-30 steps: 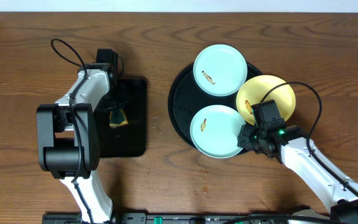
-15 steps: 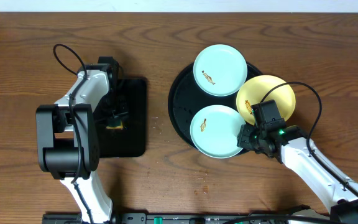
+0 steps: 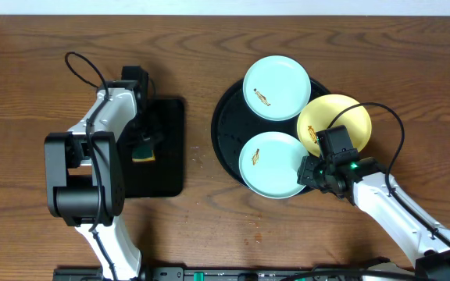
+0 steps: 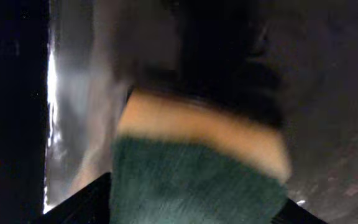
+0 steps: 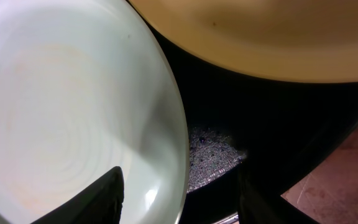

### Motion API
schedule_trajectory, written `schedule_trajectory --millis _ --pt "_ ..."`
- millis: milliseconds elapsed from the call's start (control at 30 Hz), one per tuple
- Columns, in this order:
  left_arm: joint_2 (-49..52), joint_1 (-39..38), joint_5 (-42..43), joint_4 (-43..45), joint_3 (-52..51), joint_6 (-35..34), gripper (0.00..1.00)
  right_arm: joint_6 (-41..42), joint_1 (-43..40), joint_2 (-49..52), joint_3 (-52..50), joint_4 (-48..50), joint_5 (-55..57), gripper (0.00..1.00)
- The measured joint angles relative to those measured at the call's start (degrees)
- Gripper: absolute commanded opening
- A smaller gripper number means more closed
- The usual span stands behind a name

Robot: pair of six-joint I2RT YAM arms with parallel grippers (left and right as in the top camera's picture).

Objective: Clean dirty plates on tray and stack at the side
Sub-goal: 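Close the left gripper on the sponge and lift it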

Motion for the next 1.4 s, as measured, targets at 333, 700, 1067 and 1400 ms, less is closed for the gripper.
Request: schedule_trajectory --millis 333,700,1067,1400 --pt "-0.7 0.0 0.3 5.2 -1.4 0.1 0.61 -0.2 0.0 0.0 -0.3 2.2 0.1 0.38" --pt "-0.7 -0.1 0.4 5.2 -1.4 0.1 0.61 -0.5 2.5 1.2 -0.9 3.6 0.7 0.11" --pt "-0.8 -0.1 0.4 5.2 -1.5 0.1 0.61 -0.1 2.8 2.3 -1.2 12.1 5.2 0.01" --pt "-0.8 -0.1 0.4 5.2 -1.5 0.1 0.61 0.0 2.8 4.1 -1.2 13.0 8.7 0.15"
